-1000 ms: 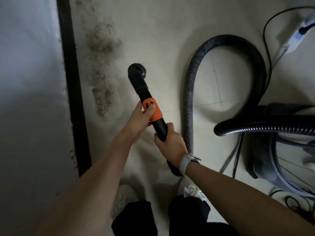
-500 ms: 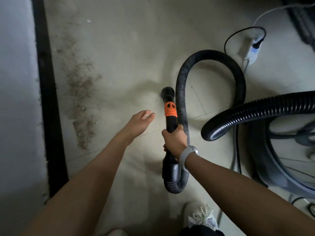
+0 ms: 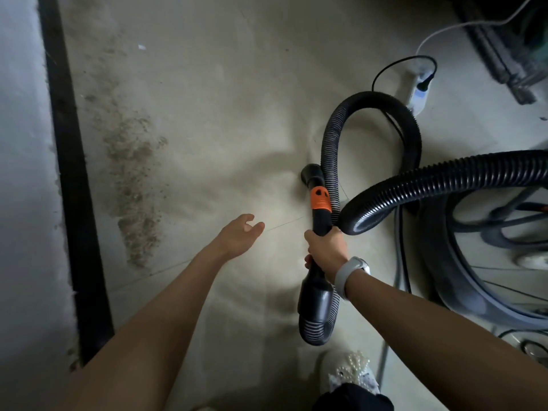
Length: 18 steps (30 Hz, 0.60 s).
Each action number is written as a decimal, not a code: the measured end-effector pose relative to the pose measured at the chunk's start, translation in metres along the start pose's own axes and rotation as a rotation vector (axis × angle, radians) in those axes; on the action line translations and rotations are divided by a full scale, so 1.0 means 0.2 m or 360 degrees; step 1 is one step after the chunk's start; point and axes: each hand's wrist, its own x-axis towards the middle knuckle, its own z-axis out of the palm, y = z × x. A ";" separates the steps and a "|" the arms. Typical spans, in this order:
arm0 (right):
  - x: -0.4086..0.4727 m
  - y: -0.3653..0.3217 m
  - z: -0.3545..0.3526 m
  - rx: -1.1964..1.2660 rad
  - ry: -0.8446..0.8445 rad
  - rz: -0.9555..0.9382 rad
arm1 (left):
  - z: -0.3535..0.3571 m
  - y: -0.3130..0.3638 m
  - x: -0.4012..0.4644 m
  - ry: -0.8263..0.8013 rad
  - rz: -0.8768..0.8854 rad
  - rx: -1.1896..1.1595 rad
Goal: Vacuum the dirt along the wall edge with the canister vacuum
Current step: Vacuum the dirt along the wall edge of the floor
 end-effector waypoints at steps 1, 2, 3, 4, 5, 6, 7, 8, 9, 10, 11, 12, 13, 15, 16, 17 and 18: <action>-0.01 0.00 0.00 -0.0012 -0.0023 0.0003 | -0.01 -0.01 0.00 0.0023 -0.0012 0.0023; -0.02 0.00 0.02 -0.0052 -0.0060 -0.0005 | -0.01 -0.03 0.00 0.0050 -0.0021 0.0038; -0.03 0.00 0.04 -0.0112 -0.0110 -0.0028 | -0.02 -0.05 0.00 0.0079 -0.0030 0.0038; -0.05 0.00 0.06 -0.0190 -0.0170 -0.0068 | -0.03 -0.06 0.00 0.0114 -0.0034 0.0022; -0.07 0.00 0.10 -0.0274 -0.0238 -0.0123 | -0.04 -0.08 -0.01 0.0158 -0.0031 0.0004; -0.09 0.01 0.13 -0.0364 -0.0312 -0.0187 | -0.06 -0.09 -0.01 0.0218 -0.0022 -0.0005; -0.10 0.01 0.17 -0.0462 -0.0385 -0.0263 | -0.07 -0.10 -0.02 0.0295 -0.0009 -0.0013; -0.12 0.02 0.21 -0.0568 -0.0459 -0.0347 | -0.10 -0.12 -0.02 0.0392 0.0007 -0.0035; -0.13 0.02 0.25 -0.0685 -0.0535 -0.0434 | -0.12 -0.13 -0.03 0.0495 0.0024 -0.0088; -0.15 0.03 0.29 -0.0807 -0.0608 -0.0521 | -0.14 -0.16 -0.03 0.0594 0.0032 -0.0183; -0.17 0.03 0.32 -0.0930 -0.0681 -0.0608 | -0.16 -0.19 -0.04 0.0671 0.0018 -0.0324; -0.18 0.04 0.35 -0.1044 -0.0752 -0.0691 | -0.17 -0.23 -0.05 0.0716 -0.0023 -0.0511; -0.19 0.05 0.37 -0.1149 -0.0824 -0.0773 | -0.18 -0.27 -0.06 0.0735 -0.0085 -0.0745; -0.20 0.08 0.39 -0.1320 -0.0927 -0.0941 | -0.18 -0.34 -0.09 0.0737 -0.0195 -0.1348; -0.19 0.08 0.39 -0.1384 -0.0965 -0.1011 | -0.18 -0.36 -0.10 0.0744 -0.0249 -0.1634; -0.19 0.09 0.40 -0.1450 -0.1018 -0.1078 | -0.18 -0.40 -0.11 0.0767 -0.0310 -0.1873; -0.18 0.09 0.40 -0.1511 -0.1073 -0.1134 | -0.18 -0.43 -0.11 0.0785 -0.0364 -0.2047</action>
